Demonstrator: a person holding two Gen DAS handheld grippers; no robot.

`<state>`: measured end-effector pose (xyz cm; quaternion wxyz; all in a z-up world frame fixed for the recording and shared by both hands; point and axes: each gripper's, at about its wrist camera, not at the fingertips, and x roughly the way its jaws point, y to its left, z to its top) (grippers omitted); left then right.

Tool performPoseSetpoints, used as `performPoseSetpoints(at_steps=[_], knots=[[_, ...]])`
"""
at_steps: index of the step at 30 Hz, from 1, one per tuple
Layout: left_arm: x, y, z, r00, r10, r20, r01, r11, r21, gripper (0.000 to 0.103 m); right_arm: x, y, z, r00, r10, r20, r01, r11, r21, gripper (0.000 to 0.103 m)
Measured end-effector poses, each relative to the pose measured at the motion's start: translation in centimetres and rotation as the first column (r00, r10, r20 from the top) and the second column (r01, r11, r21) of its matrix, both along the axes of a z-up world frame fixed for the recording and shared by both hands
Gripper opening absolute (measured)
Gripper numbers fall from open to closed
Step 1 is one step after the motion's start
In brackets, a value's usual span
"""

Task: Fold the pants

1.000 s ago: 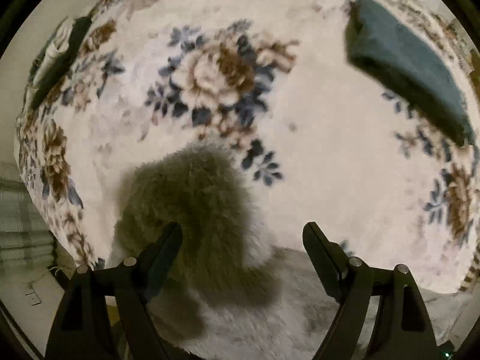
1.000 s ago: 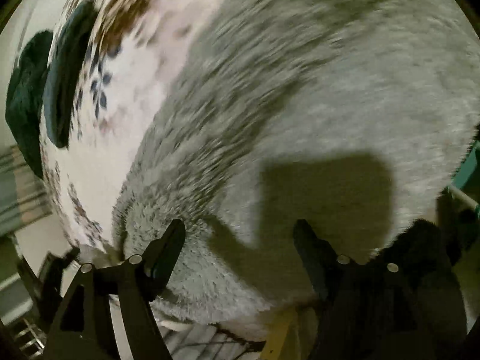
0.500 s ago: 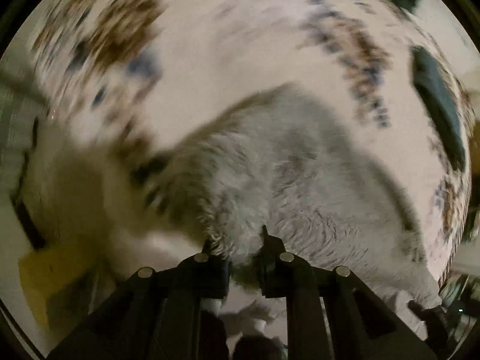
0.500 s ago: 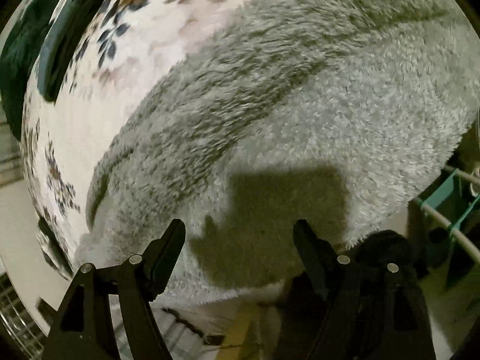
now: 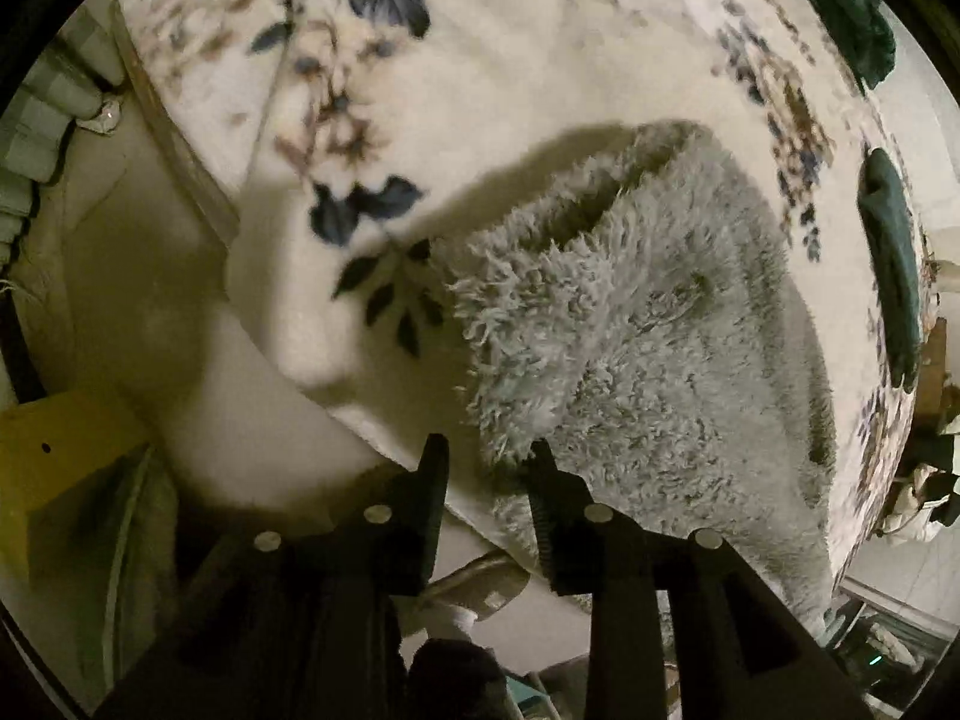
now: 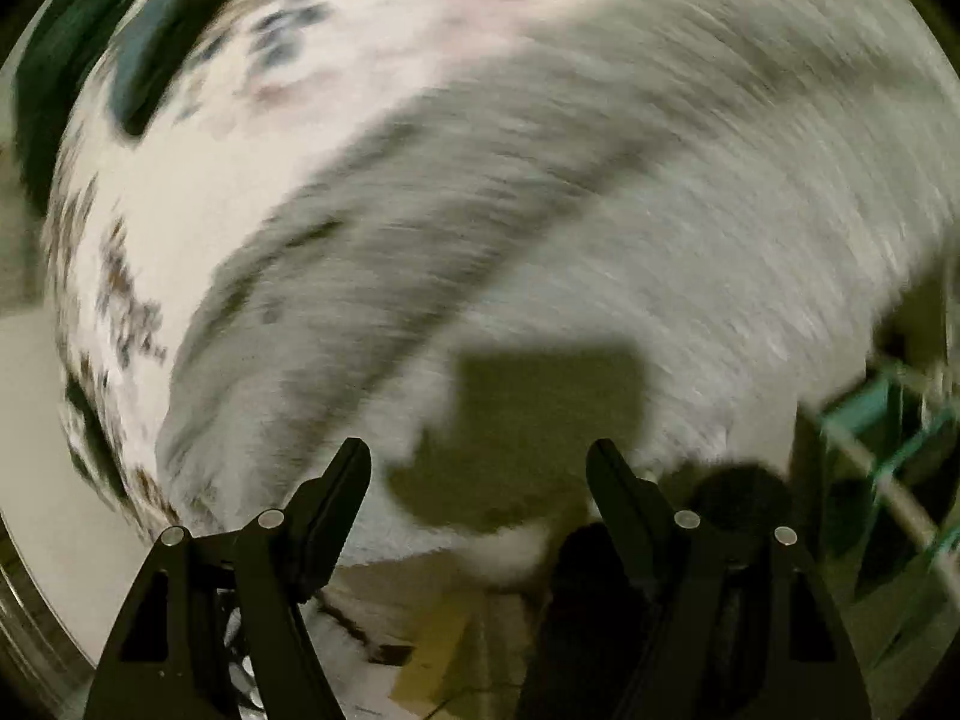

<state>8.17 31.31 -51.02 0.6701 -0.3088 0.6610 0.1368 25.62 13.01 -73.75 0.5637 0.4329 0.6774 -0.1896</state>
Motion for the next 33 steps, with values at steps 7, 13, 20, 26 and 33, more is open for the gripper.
performPoseSetpoints(at_steps=[7,13,20,26,33], knots=[[1.3,0.5,-1.6,0.999,0.040,0.035,-0.041,0.999,0.004,0.011,-5.1,-4.5,-4.4,0.964,-0.265,0.030,0.265,0.964,-0.004,0.032],[1.3,1.0,1.8,0.994,-0.003,0.106,-0.003,0.998,0.057,0.006,-6.1,-3.5,-1.1,0.982,-0.163,0.095,0.172,0.980,-0.096,0.007],[0.7,1.1,-1.5,0.999,-0.035,0.002,0.035,0.997,0.071,0.007,-9.0,-3.9,-2.5,0.991,-0.134,-0.002,0.133,0.987,-0.092,0.006],[0.5,0.7,1.7,0.999,-0.038,0.024,0.036,0.996,0.081,0.020,-6.9,-4.5,-2.4,0.997,-0.038,-0.061,0.039,0.999,0.013,0.039],[0.8,-3.3,8.2,0.987,-0.122,0.105,0.103,0.981,0.167,0.067,0.5,-4.6,4.3,0.975,0.204,0.094,-0.201,0.979,-0.040,0.061]])
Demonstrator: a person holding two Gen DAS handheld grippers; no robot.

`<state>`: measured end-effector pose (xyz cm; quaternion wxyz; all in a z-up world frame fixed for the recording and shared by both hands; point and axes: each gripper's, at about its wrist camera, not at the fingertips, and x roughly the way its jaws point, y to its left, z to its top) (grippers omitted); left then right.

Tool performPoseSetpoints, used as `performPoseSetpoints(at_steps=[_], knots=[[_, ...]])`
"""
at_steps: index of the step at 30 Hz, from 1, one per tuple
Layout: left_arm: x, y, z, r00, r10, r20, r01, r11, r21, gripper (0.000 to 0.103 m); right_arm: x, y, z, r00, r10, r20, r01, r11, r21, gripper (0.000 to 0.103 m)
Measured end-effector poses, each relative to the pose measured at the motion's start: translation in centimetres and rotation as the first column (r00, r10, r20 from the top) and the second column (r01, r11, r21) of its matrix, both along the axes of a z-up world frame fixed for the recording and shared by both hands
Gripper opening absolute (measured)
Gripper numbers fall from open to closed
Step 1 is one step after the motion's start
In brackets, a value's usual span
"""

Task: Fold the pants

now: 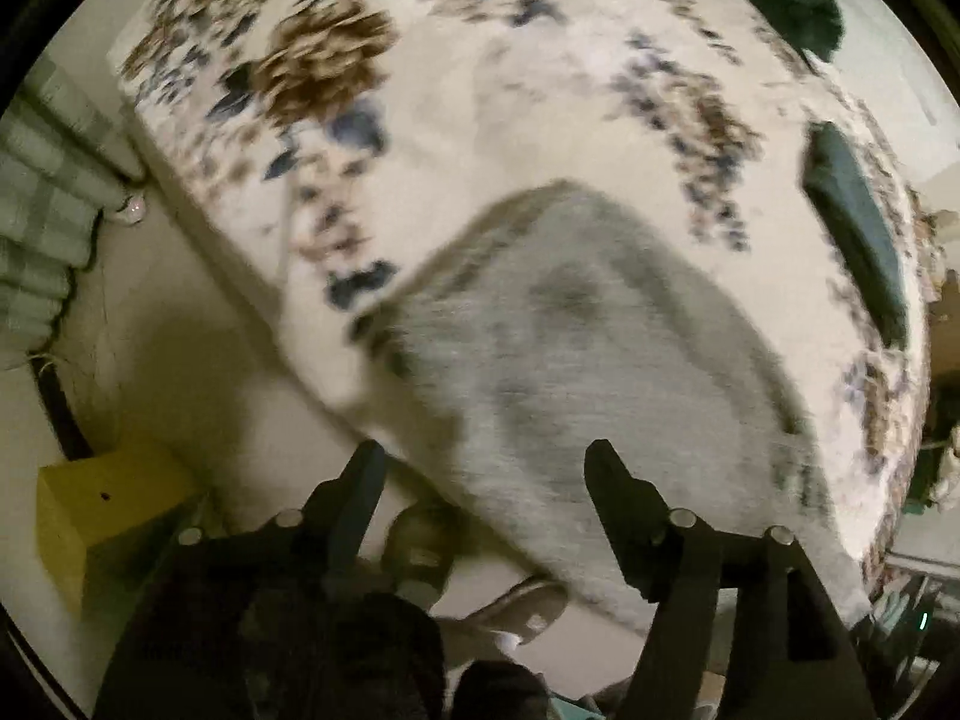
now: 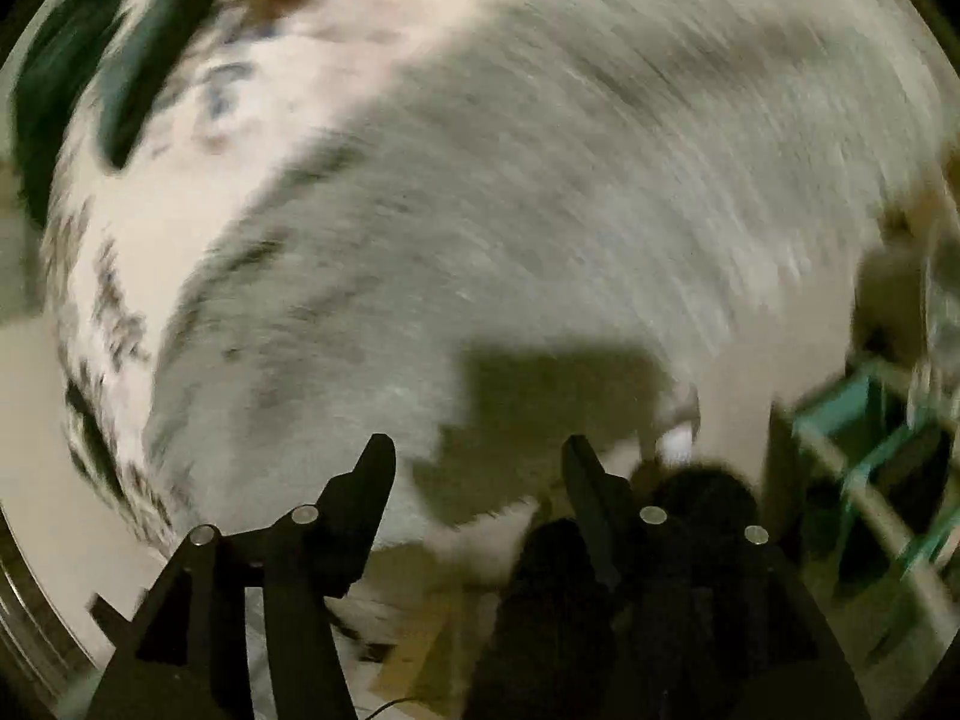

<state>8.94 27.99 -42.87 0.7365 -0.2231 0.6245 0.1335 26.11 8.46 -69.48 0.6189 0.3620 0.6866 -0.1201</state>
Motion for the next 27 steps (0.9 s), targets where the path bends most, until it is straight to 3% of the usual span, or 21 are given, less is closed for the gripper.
performPoseSetpoints(at_steps=[3,6,8,9,11,16,20,24,27], knots=[[2.1,-3.7,0.0,0.998,-0.062,0.020,0.062,0.997,-0.034,0.067,6.7,0.6,0.9,0.987,0.146,0.071,-0.140,0.987,-0.072,0.061],[4.1,-7.2,-0.4,0.991,-0.124,0.045,0.126,0.991,-0.045,0.067,12.2,2.1,-0.7,0.963,0.255,0.089,-0.249,0.966,-0.074,0.061],[5.8,-10.0,-1.8,0.980,-0.194,0.037,0.195,0.981,-0.016,0.067,16.3,3.2,-3.1,0.928,0.363,0.083,-0.364,0.931,-0.012,0.061],[6.5,-10.8,-2.6,0.977,-0.214,0.025,0.214,0.977,-0.015,0.067,17.5,4.0,-4.8,0.893,0.447,0.059,-0.449,0.893,0.033,0.061],[7.6,-12.5,-4.7,0.969,-0.247,-0.010,0.247,0.969,-0.018,0.067,17.5,4.8,-7.0,0.841,0.540,-0.020,-0.539,0.841,0.036,0.061],[8.5,-14.5,-8.1,0.953,-0.293,-0.082,0.290,0.956,-0.040,0.067,13.1,4.1,-8.4,0.785,0.612,-0.094,-0.595,0.788,0.157,0.061],[8.3,-14.4,-9.4,0.947,-0.297,-0.117,0.295,0.955,-0.036,0.067,12.5,2.6,-7.1,0.812,0.582,-0.035,-0.567,0.803,0.184,0.061],[8.2,-13.9,-10.3,0.947,-0.290,-0.141,0.288,0.957,-0.032,0.067,16.4,1.4,-4.7,0.859,0.491,0.143,-0.510,0.840,0.185,0.064],[8.2,-13.5,-10.4,0.947,-0.288,-0.139,0.287,0.957,-0.025,0.067,19.3,2.4,-5.5,0.861,0.472,0.188,-0.506,0.830,0.235,0.065]])
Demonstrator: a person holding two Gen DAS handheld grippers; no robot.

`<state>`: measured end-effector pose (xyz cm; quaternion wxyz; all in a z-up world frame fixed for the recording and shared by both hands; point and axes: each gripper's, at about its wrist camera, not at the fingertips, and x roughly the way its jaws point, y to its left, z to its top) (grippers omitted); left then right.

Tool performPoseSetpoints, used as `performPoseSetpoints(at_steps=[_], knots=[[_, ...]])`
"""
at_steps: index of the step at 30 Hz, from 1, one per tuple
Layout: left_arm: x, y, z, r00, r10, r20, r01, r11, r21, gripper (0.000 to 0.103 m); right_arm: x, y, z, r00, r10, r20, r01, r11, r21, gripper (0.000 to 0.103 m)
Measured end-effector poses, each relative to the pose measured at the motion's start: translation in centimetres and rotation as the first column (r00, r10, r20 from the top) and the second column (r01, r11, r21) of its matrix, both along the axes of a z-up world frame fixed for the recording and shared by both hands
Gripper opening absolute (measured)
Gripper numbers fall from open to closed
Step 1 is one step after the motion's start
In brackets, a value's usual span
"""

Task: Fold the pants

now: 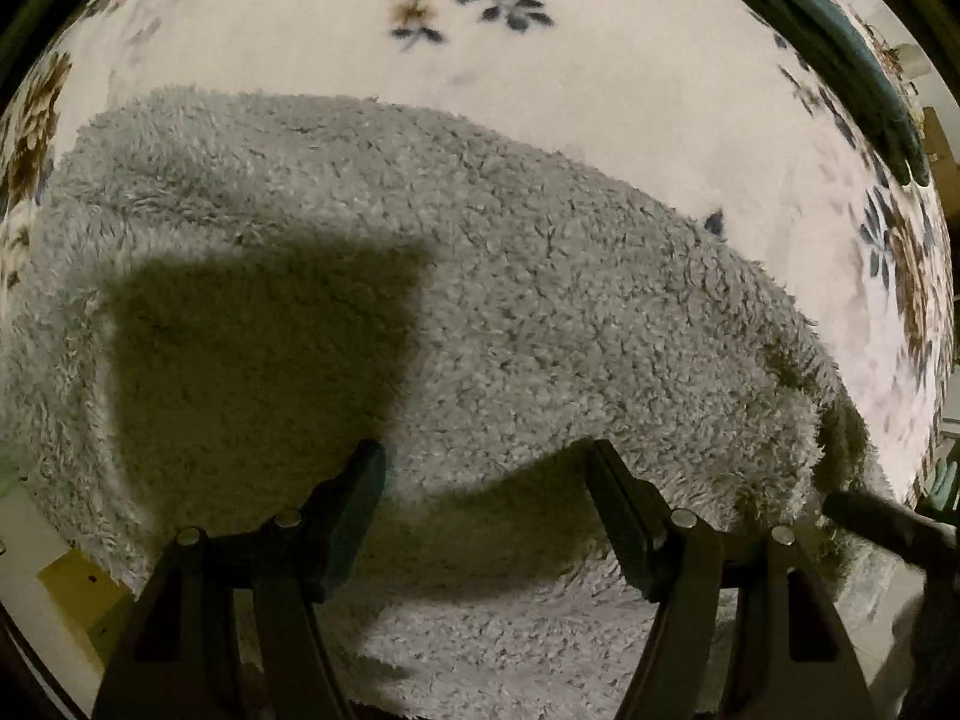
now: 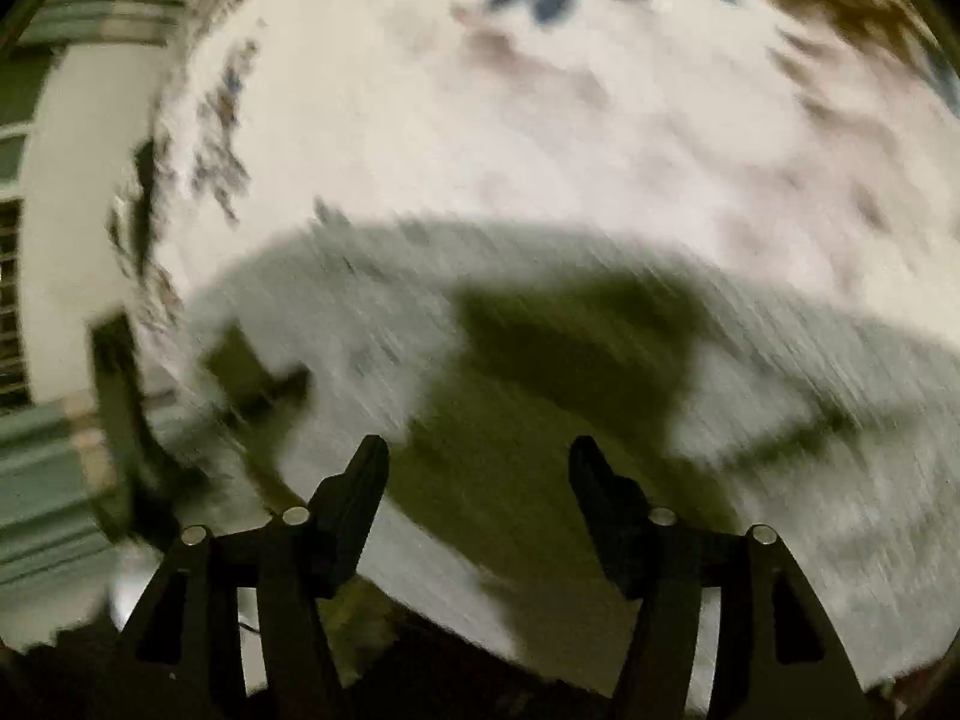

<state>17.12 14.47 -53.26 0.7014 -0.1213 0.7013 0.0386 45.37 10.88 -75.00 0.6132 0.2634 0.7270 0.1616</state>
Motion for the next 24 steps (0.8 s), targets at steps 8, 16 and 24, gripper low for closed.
performPoseSetpoints(at_steps=[8,16,24], knots=[[-0.7,1.0,0.3,1.000,0.009,0.000,-0.009,1.000,-0.016,0.067,1.9,3.4,-2.7,0.992,0.117,-0.056,-0.117,0.993,0.002,0.008],[-1.2,2.8,1.1,0.997,0.073,0.011,-0.073,0.997,-0.032,0.067,8.8,-0.1,2.8,0.984,0.014,0.176,0.015,0.987,-0.162,0.000],[-1.0,2.8,3.0,0.998,0.054,0.038,-0.053,0.998,-0.029,0.067,8.6,-0.8,2.6,0.999,0.054,-0.001,-0.054,0.998,-0.026,0.031]])
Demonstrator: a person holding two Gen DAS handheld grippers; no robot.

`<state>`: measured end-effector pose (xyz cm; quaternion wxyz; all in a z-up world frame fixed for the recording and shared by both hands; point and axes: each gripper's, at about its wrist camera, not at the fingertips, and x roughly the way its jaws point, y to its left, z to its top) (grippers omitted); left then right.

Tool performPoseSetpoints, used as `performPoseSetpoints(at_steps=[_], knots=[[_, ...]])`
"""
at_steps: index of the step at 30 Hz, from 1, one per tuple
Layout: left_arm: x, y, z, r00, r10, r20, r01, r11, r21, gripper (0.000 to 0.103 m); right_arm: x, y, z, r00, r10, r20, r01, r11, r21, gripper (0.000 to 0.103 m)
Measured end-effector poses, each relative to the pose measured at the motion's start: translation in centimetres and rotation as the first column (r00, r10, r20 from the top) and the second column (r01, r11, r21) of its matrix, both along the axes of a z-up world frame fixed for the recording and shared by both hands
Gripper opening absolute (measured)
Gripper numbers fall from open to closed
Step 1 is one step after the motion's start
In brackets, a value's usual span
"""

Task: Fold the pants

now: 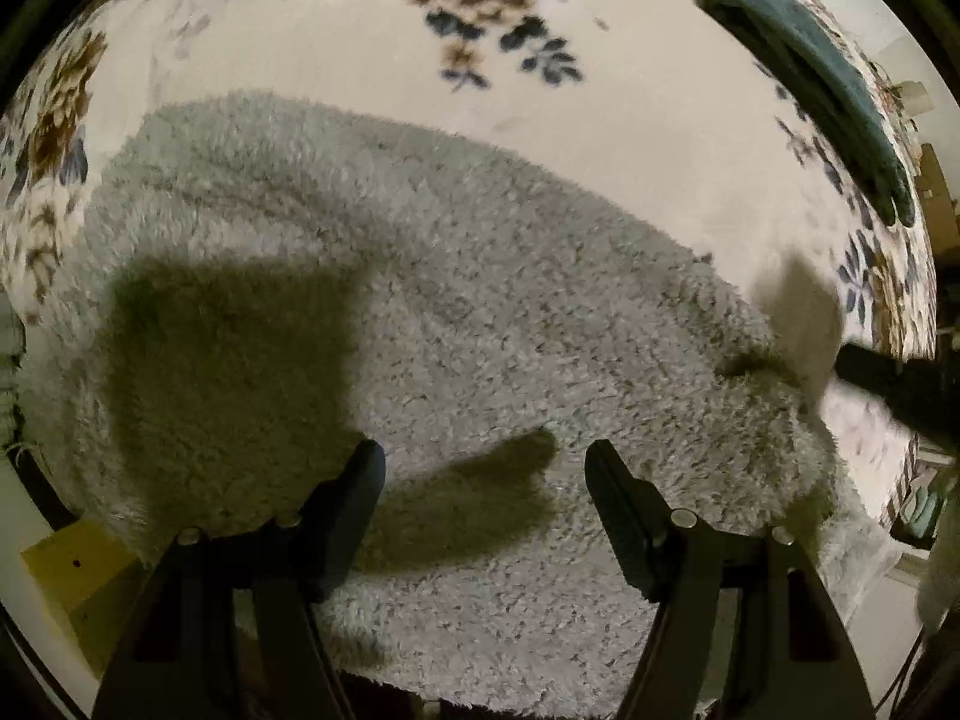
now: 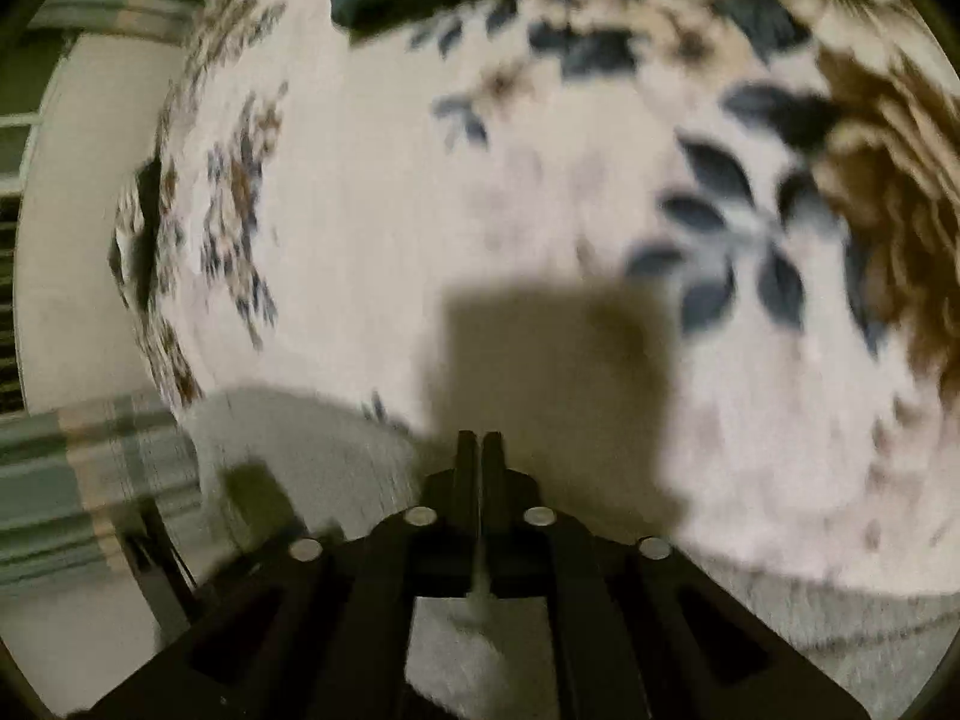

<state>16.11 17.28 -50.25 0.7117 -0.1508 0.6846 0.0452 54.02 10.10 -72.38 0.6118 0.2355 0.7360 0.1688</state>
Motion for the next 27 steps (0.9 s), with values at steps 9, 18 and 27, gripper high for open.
performPoseSetpoints(at_steps=[9,18,27], knots=[[-0.1,-1.7,-1.2,0.999,-0.030,-0.021,0.031,0.999,0.025,0.067,-10.0,3.9,-5.3,0.955,0.197,-0.222,-0.169,0.976,0.141,0.061],[0.2,-4.3,-3.4,0.998,-0.060,-0.035,0.063,0.994,0.095,0.067,-6.6,2.0,-7.4,0.973,-0.129,-0.193,0.176,0.951,0.254,0.061],[-0.2,-4.6,-2.2,0.998,-0.062,-0.012,0.063,0.995,0.082,0.067,-5.4,-0.5,-3.8,0.950,-0.300,-0.085,0.312,0.919,0.240,0.010]])
